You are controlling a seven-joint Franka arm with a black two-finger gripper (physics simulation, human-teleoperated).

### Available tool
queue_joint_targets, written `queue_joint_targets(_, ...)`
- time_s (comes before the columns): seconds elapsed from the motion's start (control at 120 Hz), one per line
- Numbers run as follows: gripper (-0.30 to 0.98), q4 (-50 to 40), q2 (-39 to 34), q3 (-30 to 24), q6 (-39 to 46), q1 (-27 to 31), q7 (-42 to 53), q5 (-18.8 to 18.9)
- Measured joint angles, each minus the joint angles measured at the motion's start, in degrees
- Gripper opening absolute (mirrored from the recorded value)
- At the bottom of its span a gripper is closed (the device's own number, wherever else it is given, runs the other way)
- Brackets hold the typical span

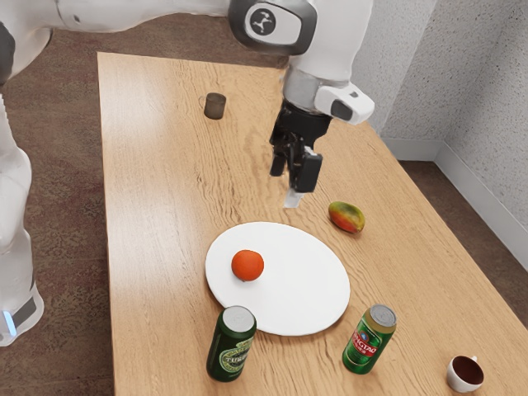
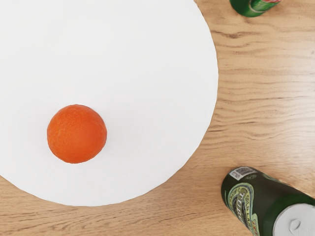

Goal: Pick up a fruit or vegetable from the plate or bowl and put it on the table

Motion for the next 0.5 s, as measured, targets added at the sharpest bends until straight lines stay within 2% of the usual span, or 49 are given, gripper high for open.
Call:
queue_joint_targets(0.1,0.69,6.6,6.9,-0.2,1.0,0.5,-4.4,2.4)
queue_joint_targets(0.333,0.69,3.7,7.7,2.3,3.1,1.4,-11.7,3.8)
queue_joint_targets(0.417,0.69,-0.8,4.7,4.9,4.4,0.7,-13.3,4.0)
queue_joint_targets(0.5,0.69,-11.0,-1.0,6.5,8.3,0.4,-14.2,3.8)
